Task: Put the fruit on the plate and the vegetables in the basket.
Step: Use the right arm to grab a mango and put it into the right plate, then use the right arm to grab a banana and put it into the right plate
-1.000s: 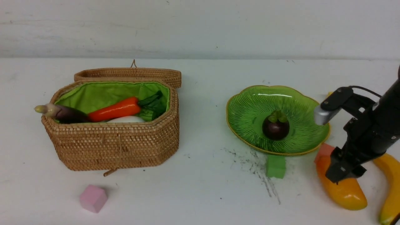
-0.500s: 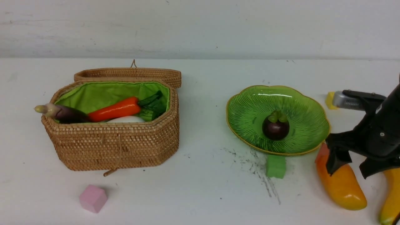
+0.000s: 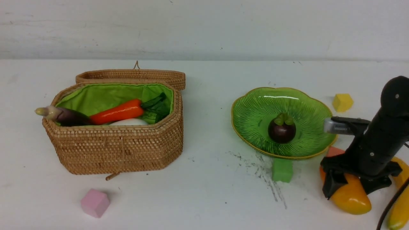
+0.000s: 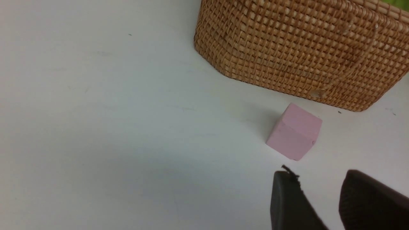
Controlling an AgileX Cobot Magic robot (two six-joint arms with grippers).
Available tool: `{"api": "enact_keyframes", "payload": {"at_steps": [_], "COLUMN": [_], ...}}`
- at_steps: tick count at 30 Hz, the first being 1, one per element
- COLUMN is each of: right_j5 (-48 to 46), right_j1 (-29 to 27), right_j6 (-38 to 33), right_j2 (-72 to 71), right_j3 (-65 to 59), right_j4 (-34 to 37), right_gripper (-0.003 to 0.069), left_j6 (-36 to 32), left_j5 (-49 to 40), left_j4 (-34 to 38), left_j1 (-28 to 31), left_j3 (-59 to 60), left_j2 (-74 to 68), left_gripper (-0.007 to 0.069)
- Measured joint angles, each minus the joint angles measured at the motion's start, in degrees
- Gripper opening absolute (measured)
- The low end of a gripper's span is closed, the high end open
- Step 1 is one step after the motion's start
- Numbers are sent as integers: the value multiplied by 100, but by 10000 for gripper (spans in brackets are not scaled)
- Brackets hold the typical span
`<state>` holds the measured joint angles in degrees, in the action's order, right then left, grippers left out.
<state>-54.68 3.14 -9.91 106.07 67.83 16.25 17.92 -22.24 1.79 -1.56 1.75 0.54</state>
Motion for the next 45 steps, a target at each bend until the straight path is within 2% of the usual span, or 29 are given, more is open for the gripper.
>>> {"api": "enact_keyframes", "payload": {"at_steps": [4, 9, 16, 25, 27, 31, 33, 41, 45], "right_j5": [-289, 252, 1807, 2489, 2476, 2195, 2000, 1233, 68], "right_j1": [0, 0, 0, 0, 0, 0, 0, -6, -296], "right_j6": [-339, -542, -502, -293, -289, -289, -289, -289, -18], "right_j2": [-454, -807, 301, 1400, 1400, 1340, 1242, 371, -603], "right_j3": [218, 897, 1931, 2174, 2181, 2225, 2225, 2225, 2218], "right_j4": [507, 845, 1166, 1217, 1230, 1172, 1070, 709, 164], "right_gripper": [587, 587, 587, 587, 599, 675, 680, 629, 577], "left_j6": [0, 0, 0, 0, 0, 0, 0, 0, 0], "left_j5": [0, 0, 0, 0, 0, 0, 0, 0, 0], "left_j4": [0, 0, 0, 0, 0, 0, 0, 0, 0], "left_j1": [0, 0, 0, 0, 0, 0, 0, 0, 0], "left_j3": [0, 0, 0, 0, 0, 0, 0, 0, 0], "left_j2": [0, 0, 0, 0, 0, 0, 0, 0, 0], "left_gripper": [236, 236, 236, 236, 236, 236, 236, 236, 236]}}
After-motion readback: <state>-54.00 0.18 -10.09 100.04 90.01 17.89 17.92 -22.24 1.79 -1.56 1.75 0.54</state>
